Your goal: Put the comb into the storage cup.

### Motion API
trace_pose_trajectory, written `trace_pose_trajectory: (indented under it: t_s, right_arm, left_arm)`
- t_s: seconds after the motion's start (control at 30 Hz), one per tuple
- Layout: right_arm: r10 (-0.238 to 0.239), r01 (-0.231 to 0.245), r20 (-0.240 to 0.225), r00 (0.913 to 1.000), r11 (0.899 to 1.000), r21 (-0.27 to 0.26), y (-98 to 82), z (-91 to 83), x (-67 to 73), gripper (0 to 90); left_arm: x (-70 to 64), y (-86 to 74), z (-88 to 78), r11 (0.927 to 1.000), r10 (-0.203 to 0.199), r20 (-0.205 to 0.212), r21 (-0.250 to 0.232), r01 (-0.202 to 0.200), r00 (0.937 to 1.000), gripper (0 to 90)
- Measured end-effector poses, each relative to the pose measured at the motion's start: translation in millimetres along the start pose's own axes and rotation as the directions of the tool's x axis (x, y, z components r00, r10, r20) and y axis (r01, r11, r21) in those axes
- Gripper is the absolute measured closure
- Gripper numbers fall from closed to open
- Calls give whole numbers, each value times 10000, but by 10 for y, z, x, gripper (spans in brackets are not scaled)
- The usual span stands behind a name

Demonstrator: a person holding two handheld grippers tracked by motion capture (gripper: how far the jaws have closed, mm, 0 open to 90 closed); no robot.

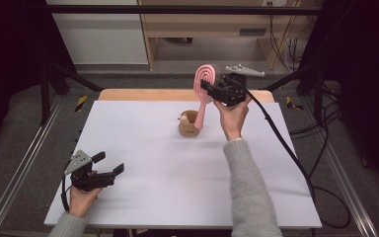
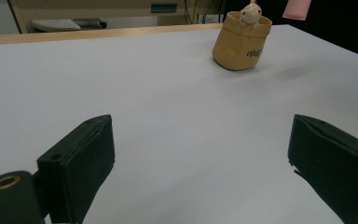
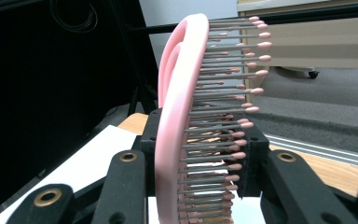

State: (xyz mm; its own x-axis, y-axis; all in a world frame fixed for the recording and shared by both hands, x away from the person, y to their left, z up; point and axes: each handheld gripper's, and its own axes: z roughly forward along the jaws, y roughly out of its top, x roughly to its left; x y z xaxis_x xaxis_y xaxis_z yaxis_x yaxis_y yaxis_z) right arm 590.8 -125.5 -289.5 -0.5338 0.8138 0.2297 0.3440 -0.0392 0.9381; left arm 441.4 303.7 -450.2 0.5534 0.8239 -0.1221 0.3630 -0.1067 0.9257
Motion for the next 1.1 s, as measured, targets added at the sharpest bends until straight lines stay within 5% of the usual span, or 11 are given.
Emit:
trace_pose_trajectory:
  t_s: [1.1]
  right_arm:
    - [-16, 24, 547, 9985, 9999, -156, 176, 265, 1, 638]
  left_arm:
    - [18, -2, -9, 10000, -34, -69, -12, 34, 10000, 71]
